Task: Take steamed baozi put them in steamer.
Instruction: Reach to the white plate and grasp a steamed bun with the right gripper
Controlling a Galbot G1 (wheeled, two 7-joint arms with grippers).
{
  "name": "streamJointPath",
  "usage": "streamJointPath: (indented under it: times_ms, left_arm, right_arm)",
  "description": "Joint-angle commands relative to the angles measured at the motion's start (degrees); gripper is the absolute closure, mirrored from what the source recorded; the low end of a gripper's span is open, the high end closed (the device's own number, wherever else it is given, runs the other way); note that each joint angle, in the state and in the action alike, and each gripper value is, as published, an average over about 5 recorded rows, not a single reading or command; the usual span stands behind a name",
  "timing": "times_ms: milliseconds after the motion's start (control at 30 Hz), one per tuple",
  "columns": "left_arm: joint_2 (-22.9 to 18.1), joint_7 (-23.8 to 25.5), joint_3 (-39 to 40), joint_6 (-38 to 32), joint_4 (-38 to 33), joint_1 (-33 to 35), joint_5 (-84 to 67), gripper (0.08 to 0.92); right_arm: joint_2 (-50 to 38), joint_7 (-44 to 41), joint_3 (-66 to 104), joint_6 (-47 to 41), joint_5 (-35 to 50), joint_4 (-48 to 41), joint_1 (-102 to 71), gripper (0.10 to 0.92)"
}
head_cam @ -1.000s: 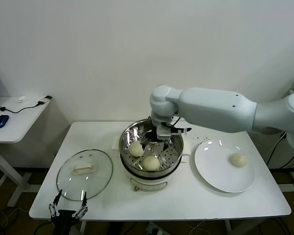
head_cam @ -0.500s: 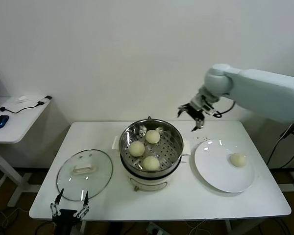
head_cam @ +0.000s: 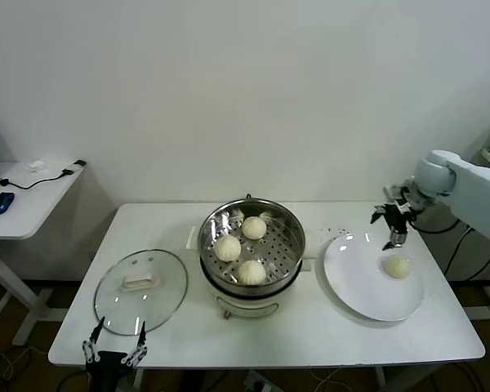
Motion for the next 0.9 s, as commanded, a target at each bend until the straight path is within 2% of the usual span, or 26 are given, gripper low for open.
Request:
streamJointPath:
  times_ms: [33,267,900]
  left_arm:
    - [0.0,0.0,0.1,0.5,-0.1,-0.5,0.5,0.177]
    - [0.0,0.0,0.0,0.3,0.2,-0.2,0.7,0.177]
    - [-0.3,0.0,0.2,0.5,1.0,-0.5,1.6,0.177]
  right_arm:
    - [0.1,-1.9,18.4,4.8,-14.1,-11.1,-17.4,0.203]
    - [3.5,-1.3,22.6,7.4,-18.2,-16.1,-18.1,0.203]
    - [10.1,0.1,27.2,8.7,-22.5,-22.8,-19.7,0.203]
